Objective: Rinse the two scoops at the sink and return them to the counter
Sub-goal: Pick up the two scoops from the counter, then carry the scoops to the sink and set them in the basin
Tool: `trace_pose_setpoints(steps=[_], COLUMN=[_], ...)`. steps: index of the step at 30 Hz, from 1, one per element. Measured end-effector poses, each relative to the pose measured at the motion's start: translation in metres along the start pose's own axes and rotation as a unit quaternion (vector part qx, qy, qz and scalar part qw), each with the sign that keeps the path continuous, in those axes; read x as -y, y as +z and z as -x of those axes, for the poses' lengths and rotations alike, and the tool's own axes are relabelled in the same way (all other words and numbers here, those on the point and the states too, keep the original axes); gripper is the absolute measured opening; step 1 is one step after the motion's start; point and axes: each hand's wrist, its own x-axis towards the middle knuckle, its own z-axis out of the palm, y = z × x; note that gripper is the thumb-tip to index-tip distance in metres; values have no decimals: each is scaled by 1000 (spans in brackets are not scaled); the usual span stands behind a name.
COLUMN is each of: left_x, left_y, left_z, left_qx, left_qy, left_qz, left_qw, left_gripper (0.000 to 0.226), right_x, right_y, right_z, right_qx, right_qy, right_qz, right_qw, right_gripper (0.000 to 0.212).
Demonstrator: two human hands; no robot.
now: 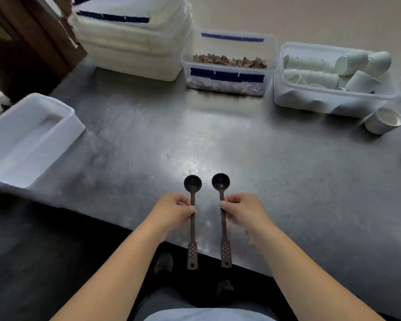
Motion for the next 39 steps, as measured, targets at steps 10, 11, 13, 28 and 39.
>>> trace_pose_setpoints(steps=[10,11,13,28,39], left_x=[88,98,120,325,442], left_y=[-15,-19,-27,-147,-221], left_z=[165,181,210,444,570], left_qx=[-172,-192,-222,-479,-590], left_qy=[-38,-39,-45,-77,-101], left_qz=[218,232,261,400,471], left_qw=[960,953,938,778,648], left_gripper=[11,14,16,8,12], right_x=[3,0,-3,-66,-132], right_y=[67,79,106,397,582], right_z=[90,101,123,314,446], right_qx=[241,267,321,574,671], right_qy=[-28,-29,-39,-65,-44], right_qz=[76,88,120,308,350], right_qw=[967,959,939,756,652], right_gripper=[13,14,16,11,5])
